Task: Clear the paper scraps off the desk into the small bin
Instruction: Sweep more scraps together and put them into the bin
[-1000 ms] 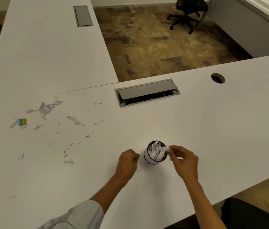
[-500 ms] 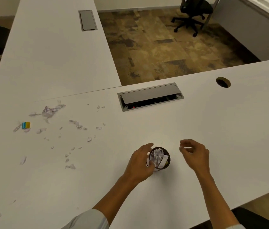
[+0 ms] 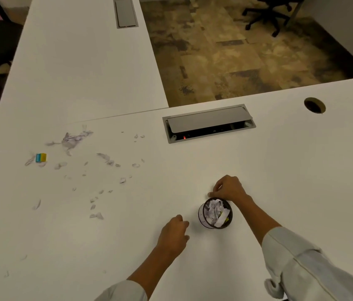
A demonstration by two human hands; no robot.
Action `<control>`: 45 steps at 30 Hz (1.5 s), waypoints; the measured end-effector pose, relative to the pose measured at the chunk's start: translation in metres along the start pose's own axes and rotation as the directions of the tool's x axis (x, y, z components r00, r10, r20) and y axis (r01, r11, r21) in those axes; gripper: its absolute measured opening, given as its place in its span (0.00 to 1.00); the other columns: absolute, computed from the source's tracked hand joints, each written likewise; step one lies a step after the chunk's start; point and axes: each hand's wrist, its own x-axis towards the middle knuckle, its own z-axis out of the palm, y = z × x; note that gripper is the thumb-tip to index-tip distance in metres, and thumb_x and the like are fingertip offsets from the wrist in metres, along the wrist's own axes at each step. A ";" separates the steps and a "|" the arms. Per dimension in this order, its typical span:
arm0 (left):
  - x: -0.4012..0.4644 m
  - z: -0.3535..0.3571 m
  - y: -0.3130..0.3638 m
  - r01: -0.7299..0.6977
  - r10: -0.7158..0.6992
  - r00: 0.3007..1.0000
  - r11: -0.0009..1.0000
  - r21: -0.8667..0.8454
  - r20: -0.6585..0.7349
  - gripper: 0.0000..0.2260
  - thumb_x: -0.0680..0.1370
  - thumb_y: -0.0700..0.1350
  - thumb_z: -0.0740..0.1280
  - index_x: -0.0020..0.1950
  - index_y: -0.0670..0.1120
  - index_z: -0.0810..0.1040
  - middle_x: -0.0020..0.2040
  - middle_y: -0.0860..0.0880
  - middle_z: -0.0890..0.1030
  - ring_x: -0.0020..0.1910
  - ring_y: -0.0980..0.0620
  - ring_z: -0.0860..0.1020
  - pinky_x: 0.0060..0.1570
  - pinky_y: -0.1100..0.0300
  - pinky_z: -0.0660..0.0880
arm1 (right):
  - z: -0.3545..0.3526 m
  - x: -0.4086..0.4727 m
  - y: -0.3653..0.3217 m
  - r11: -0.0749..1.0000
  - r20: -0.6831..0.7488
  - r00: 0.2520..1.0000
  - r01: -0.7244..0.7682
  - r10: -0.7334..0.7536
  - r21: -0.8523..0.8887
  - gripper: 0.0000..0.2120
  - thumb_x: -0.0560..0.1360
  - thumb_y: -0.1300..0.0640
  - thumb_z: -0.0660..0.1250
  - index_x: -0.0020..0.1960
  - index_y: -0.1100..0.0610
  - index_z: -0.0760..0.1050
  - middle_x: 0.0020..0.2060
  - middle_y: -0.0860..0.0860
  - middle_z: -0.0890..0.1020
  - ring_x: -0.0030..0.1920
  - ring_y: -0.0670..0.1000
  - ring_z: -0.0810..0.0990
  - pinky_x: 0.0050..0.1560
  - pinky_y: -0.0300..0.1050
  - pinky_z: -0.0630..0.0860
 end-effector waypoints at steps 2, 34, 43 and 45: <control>0.004 0.007 -0.003 -0.033 0.034 0.999 0.998 0.047 -0.018 0.06 0.77 0.41 0.64 0.48 0.40 0.78 0.51 0.44 0.76 0.48 0.45 0.76 0.40 0.58 0.70 | 0.007 0.006 0.000 0.999 -0.005 1.000 -0.005 0.005 -0.044 0.09 0.59 0.50 0.80 0.33 0.52 0.82 0.33 0.50 0.84 0.36 0.49 0.83 0.40 0.42 0.81; -0.020 0.026 0.005 -0.187 0.186 0.982 0.958 0.215 0.026 0.11 0.61 0.34 0.75 0.34 0.44 0.74 0.34 0.47 0.76 0.29 0.48 0.75 0.23 0.61 0.66 | -0.020 -0.208 0.017 0.885 -0.452 0.882 0.099 0.133 0.455 0.04 0.69 0.52 0.76 0.41 0.47 0.81 0.36 0.40 0.84 0.37 0.38 0.81 0.39 0.36 0.74; -0.017 -0.034 0.036 -0.217 -0.001 0.927 0.813 -0.540 -0.374 0.06 0.77 0.37 0.61 0.42 0.43 0.76 0.38 0.49 0.79 0.35 0.53 0.76 0.38 0.59 0.74 | 0.030 -0.245 0.047 0.754 -0.384 0.866 0.013 0.320 0.657 0.04 0.69 0.55 0.76 0.42 0.50 0.82 0.39 0.45 0.85 0.41 0.45 0.83 0.43 0.37 0.73; -0.013 -0.059 0.061 -0.289 0.036 0.913 0.760 -0.583 -0.406 0.06 0.77 0.38 0.62 0.42 0.44 0.77 0.39 0.50 0.79 0.36 0.55 0.76 0.39 0.61 0.76 | 0.040 -0.246 0.045 0.742 -0.379 0.868 0.017 0.322 0.670 0.04 0.69 0.57 0.76 0.41 0.50 0.82 0.38 0.45 0.85 0.40 0.44 0.83 0.41 0.35 0.72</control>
